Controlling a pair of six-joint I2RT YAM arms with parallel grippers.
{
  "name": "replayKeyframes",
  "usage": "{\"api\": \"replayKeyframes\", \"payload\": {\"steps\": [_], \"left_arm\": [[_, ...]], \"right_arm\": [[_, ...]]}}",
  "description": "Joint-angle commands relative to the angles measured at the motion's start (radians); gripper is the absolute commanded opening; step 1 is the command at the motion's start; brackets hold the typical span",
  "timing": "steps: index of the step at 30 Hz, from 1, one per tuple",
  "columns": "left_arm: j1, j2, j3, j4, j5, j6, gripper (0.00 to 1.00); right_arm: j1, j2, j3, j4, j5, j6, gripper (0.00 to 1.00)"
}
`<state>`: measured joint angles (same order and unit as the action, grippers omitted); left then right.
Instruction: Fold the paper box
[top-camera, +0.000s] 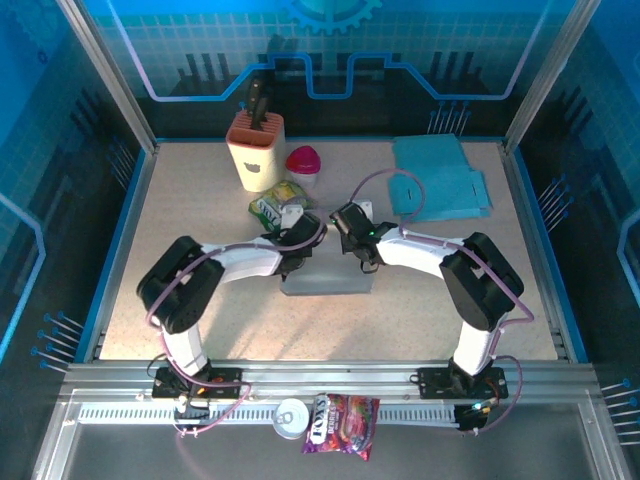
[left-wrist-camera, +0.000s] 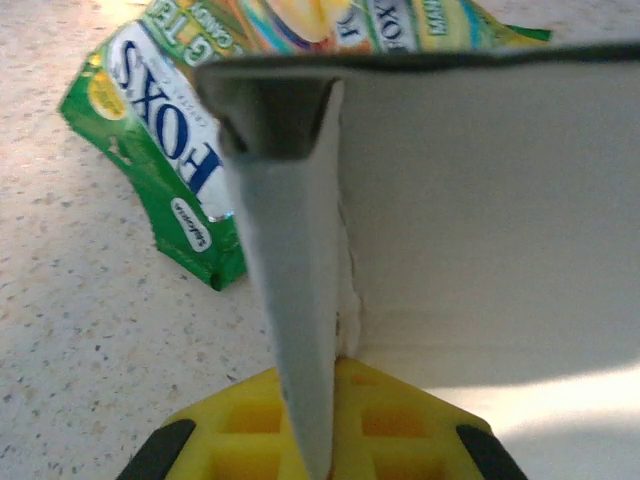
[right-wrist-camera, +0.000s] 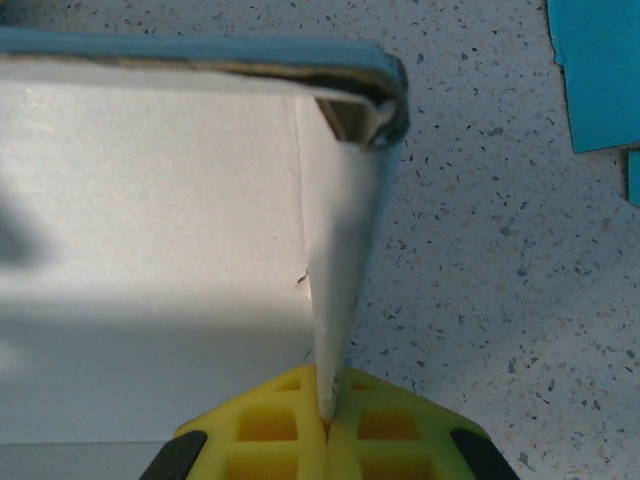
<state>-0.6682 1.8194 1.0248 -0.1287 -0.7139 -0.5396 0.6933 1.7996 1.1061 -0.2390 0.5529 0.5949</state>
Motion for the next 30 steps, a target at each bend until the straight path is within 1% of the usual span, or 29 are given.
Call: {"api": "replayKeyframes", "payload": {"steps": [1, 5, 8, 12, 15, 17, 19, 22, 25, 28, 30], "left_arm": [[-0.032, 0.085, 0.11, -0.218, -0.181, -0.18, 0.0], [-0.038, 0.112, 0.13, -0.24, -0.215, -0.234, 0.0], [-0.039, 0.115, 0.129, -0.214, -0.203, -0.232, 0.0], [-0.046, 0.086, 0.075, -0.087, -0.155, -0.153, 0.0], [-0.043, 0.025, 0.008, 0.021, -0.101, -0.073, 0.0], [-0.027, -0.033, -0.053, 0.126, -0.021, -0.005, 0.11], [-0.005, -0.075, -0.092, 0.188, 0.051, 0.039, 0.19], [0.03, -0.108, -0.109, 0.217, 0.159, 0.102, 0.27], [0.049, -0.126, -0.109, 0.216, 0.233, 0.153, 0.37], [0.068, -0.145, -0.11, 0.193, 0.266, 0.165, 0.42], [0.083, -0.157, -0.118, 0.177, 0.272, 0.162, 0.42]], "right_arm": [[0.034, 0.037, 0.001, -0.046, -0.065, 0.02, 0.0], [0.035, 0.037, -0.002, -0.042, -0.077, 0.016, 0.0], [0.035, 0.039, -0.006, -0.036, -0.08, 0.013, 0.0], [0.032, 0.039, -0.012, -0.032, -0.08, 0.016, 0.0], [0.032, 0.035, -0.016, -0.028, -0.076, 0.014, 0.0], [0.032, 0.036, -0.017, -0.031, -0.073, 0.011, 0.0], [0.031, 0.035, -0.015, -0.033, -0.072, 0.01, 0.0], [0.031, 0.034, -0.014, -0.036, -0.069, 0.009, 0.0], [0.029, 0.038, -0.011, -0.039, -0.069, 0.009, 0.0], [0.027, 0.04, -0.006, -0.046, -0.067, 0.011, 0.0], [0.026, 0.04, -0.005, -0.049, -0.067, 0.011, 0.0]]}}
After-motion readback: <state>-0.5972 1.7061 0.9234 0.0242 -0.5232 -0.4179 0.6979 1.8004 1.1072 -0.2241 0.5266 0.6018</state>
